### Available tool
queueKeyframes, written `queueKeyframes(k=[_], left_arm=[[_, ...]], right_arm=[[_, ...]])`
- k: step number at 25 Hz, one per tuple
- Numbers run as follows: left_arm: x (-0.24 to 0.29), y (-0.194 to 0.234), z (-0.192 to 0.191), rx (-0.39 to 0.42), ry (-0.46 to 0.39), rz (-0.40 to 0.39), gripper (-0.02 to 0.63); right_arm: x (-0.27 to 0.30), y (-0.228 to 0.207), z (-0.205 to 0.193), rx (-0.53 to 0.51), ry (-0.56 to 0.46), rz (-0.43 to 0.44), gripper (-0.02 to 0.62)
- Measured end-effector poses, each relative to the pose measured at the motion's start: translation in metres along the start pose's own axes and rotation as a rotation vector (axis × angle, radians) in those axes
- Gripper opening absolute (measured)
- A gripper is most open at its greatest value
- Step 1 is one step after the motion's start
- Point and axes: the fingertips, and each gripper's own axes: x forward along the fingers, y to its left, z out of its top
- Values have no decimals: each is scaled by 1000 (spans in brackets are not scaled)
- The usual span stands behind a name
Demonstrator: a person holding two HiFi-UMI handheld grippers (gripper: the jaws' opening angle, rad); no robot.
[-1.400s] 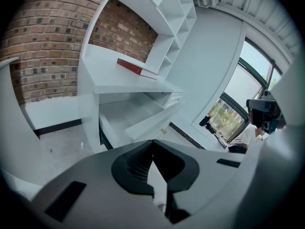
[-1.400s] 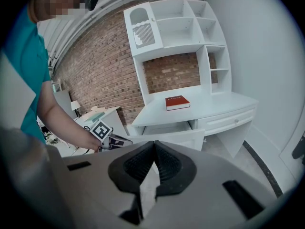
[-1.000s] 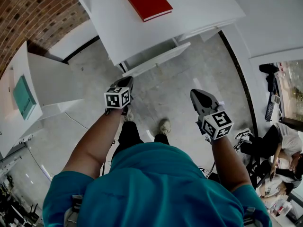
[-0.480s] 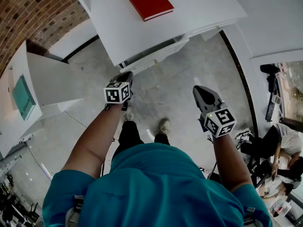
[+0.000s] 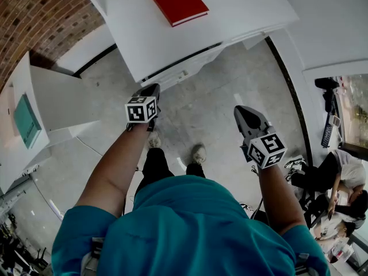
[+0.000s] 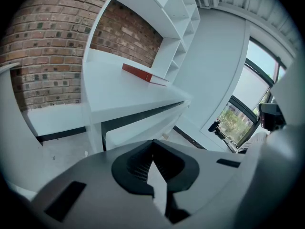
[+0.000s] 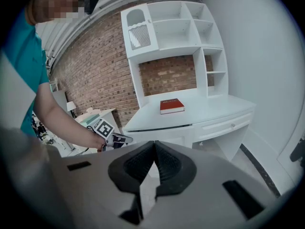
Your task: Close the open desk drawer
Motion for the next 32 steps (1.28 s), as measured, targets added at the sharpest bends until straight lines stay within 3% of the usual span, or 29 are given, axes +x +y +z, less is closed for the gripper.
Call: queueKeyframes(k=[14, 18, 26, 32], left_arm=[[11, 18, 16, 7, -26, 45, 15], [12, 19, 17, 50, -25, 66, 15], [16, 19, 16, 74, -13, 49, 15], [12, 19, 13, 38, -10, 57, 15]], right_arm=[[-1, -3, -3, 4, 11, -6, 21], [-3, -3, -3, 4, 10, -8, 21], [-5, -5, -2, 2, 8, -15, 21], [-10, -3, -7, 1, 7, -20, 21]])
